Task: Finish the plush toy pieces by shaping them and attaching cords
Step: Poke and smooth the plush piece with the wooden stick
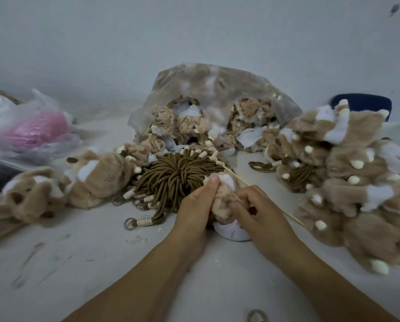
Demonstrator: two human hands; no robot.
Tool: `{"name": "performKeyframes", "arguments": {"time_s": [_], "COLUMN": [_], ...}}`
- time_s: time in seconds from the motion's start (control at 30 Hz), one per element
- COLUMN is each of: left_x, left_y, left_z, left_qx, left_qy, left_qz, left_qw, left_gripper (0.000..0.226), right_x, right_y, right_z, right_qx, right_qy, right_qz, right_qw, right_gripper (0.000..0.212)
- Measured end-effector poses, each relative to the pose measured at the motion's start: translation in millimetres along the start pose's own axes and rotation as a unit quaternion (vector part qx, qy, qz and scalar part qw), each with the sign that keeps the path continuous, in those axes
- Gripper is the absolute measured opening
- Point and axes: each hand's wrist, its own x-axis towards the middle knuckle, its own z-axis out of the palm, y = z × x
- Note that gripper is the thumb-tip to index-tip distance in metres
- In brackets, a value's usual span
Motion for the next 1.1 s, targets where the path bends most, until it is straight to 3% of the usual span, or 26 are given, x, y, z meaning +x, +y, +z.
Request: {"name": "performKeyframes", "arguments": {"time_s": [0.1, 0.2, 0.3, 0.53, 0.67, 0.8, 0.93, 1.1], "left_x": [-2, -2, -1, 1, 0, 1, -1, -2], "left_y": [-3, -6, -5, -3, -6, -10, -7, 1], "left_z": [0, -2, -1, -3, -3, -1, 0, 1], "left_qx": [0.048, 0.120, 0.106, -0.056, -0.053, -0.010, -0.039, -0.122], "left_qy": [-0.044, -0.074, -0.050, -0.088, -0.122, -0.157, -0.113, -0.106], "left_qz": [0.026, 0.040, 0.040, -0.040, -0.061, -0.010, -0.017, -0.075], "left_qw": [0.998, 0.989, 0.992, 0.994, 0.989, 0.987, 0.993, 0.984], "left_gripper": [0.061, 0.034, 0.007, 0.015, 0.019, 0.035, 0.027, 0.043], "right_x": [1, 3, 4, 1, 2, 4, 1, 1], "right_y": [0, 4, 7, 4, 7, 7, 0, -4], "right_z": [-4, -8, -9, -5, -5, -7, -6, -5], "right_qx": [0.074, 0.095, 0.075, 0.015, 0.038, 0.140, 0.248, 0.210], "right_qy": [0.030, 0.057, 0.064, 0.064, 0.057, 0.045, 0.010, 0.006], "right_qz": [0.065, 0.115, 0.123, 0.077, 0.108, 0.158, 0.155, 0.128], "right_qw": [0.995, 0.987, 0.988, 0.995, 0.992, 0.976, 0.956, 0.969], "right_gripper": [0.013, 0.026, 0.026, 0.025, 0.023, 0.026, 0.027, 0.028]}}
